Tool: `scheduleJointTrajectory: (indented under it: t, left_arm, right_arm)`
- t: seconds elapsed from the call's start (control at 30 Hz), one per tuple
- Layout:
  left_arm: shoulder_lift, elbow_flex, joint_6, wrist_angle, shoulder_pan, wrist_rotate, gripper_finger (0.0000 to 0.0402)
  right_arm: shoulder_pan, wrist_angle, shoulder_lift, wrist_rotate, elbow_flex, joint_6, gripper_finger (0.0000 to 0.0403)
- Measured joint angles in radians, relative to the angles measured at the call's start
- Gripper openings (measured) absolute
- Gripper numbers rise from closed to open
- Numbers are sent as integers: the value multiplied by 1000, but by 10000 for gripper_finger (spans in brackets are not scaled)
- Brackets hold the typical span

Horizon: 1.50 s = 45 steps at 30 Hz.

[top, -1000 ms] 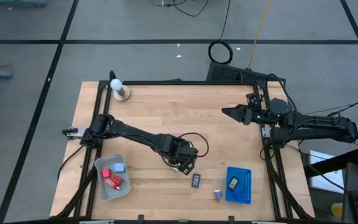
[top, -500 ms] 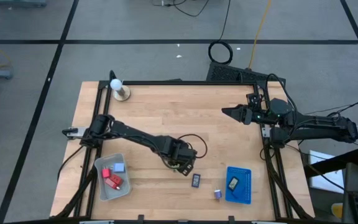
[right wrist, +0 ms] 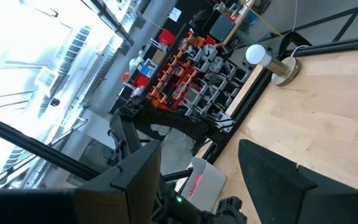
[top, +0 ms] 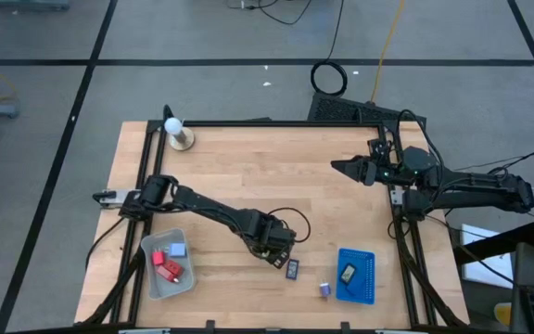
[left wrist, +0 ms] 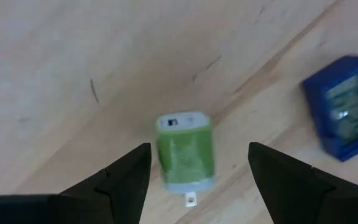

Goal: Pick & Place Office items
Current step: Put the green power adapter into the gray bin

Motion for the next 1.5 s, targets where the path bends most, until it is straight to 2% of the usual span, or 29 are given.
scheduleJointTrajectory:
  t: [0.17,0.3,0.43,0.6,1.1,1.5]
  left_arm:
    - [42,2,0,1,-3,35,277]
    - [47,3,2,2,-10,26,261]
    - [48,3,3,-4,-10,7,215]
    - [49,2,4,-12,-10,-4,133]
    - [56,39,30,-32,-9,21,134]
    - [55,236,44,-151,-9,-35,134]
  right_arm:
    - [0,0,0,0,0,-4,210]
    - [0,0,0,0,0,-4,210]
    - [0,0,0,0,0,-5,210]
    - [0,0,0,0,0,-8,210]
    - [0,0,0,0,0,-8,210]
    - [0,0,0,0,0,-16,210]
